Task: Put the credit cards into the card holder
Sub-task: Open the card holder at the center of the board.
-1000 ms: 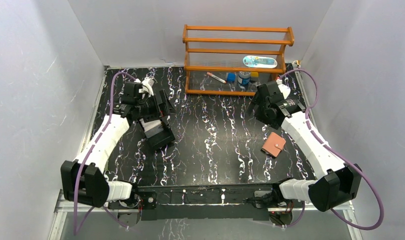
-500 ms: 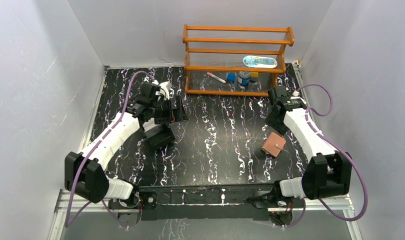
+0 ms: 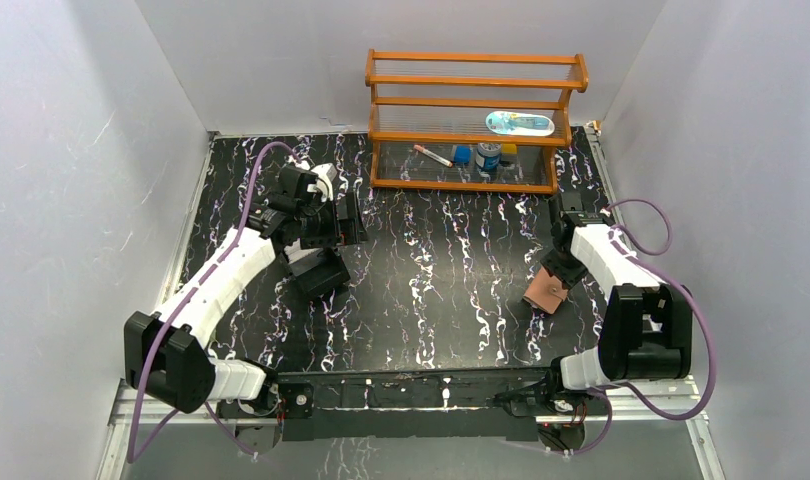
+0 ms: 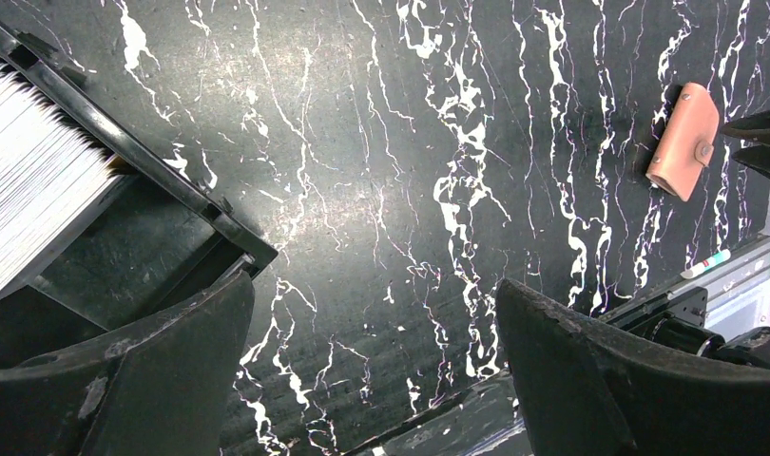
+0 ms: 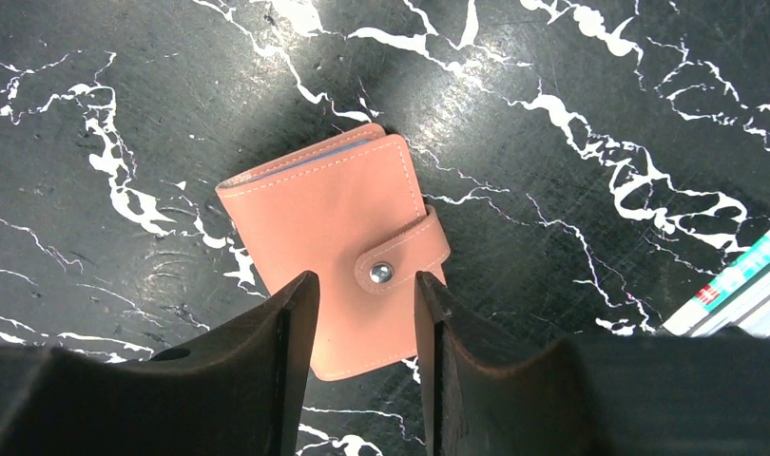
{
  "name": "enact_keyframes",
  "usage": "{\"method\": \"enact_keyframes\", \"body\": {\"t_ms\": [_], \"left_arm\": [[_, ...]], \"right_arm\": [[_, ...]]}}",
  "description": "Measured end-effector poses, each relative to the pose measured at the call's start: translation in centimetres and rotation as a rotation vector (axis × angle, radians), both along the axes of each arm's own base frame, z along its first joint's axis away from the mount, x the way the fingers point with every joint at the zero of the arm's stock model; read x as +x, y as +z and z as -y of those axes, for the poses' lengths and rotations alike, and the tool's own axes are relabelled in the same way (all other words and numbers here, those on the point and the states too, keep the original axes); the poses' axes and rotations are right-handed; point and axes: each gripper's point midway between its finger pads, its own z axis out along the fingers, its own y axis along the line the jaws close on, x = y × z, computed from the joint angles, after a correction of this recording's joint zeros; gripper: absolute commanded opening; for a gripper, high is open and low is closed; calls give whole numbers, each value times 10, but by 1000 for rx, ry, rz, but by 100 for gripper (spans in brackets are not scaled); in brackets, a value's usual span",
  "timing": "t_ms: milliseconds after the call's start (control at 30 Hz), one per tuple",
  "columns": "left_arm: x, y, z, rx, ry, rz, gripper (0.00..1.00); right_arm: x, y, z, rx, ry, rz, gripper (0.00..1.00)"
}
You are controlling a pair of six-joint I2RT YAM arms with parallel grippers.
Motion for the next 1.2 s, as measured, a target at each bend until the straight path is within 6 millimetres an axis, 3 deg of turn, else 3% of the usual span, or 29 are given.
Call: {"method": "enact_keyframes", "body": {"t_ms": [467,567,867,933,1067,1200], "left_arm": [[-1,14,-9,16,25,57,99],[-2,15,-11,21,31,58,99],[-4,21,-13,17,43,74,98],[-5,23,-14,16,47,82,98],[-5,26,-15,15,54,93,96],[-5,26,-16,18,58,90,93]], "right_arm": [[-8,-28,-1,5,6,-44,46],[-9,-32,-1,4,13,-51,38],[-10,-33,-1,-3,85,-61,0],[-10,-31,-3,3,116,-57,0],[-6,-28,-24,42,210,-33,0],[-2,-23,-63,108,359,-1,0]]}}
